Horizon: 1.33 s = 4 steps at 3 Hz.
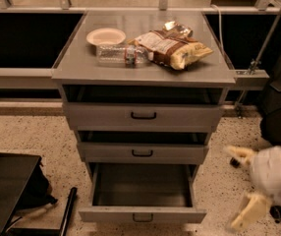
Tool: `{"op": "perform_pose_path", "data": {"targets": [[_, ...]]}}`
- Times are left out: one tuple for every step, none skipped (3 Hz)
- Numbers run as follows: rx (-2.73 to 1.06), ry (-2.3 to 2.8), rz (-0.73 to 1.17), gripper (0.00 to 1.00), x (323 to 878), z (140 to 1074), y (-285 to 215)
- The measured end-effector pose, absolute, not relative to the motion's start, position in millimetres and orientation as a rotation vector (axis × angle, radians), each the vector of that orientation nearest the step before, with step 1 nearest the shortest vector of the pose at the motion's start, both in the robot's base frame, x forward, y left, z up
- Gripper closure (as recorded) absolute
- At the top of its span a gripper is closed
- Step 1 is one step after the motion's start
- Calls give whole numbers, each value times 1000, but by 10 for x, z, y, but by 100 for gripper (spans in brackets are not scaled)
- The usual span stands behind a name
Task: Close bottom drawer
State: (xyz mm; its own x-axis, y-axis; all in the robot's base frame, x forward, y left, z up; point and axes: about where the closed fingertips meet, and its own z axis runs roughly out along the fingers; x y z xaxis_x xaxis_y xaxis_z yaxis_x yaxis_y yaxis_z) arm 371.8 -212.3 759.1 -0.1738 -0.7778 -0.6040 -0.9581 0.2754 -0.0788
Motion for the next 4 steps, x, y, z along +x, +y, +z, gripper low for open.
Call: {"op": "perform_pose_path", "data": {"targets": [[-1559, 1943, 603, 0, 3375, 6442, -2008], [-1679, 1872, 649, 0, 3144, 5350, -1860], [-1777, 1863, 644, 0, 3034, 4473, -1695], [-1838, 1892, 612, 0, 3081, 3848, -1552]]}}
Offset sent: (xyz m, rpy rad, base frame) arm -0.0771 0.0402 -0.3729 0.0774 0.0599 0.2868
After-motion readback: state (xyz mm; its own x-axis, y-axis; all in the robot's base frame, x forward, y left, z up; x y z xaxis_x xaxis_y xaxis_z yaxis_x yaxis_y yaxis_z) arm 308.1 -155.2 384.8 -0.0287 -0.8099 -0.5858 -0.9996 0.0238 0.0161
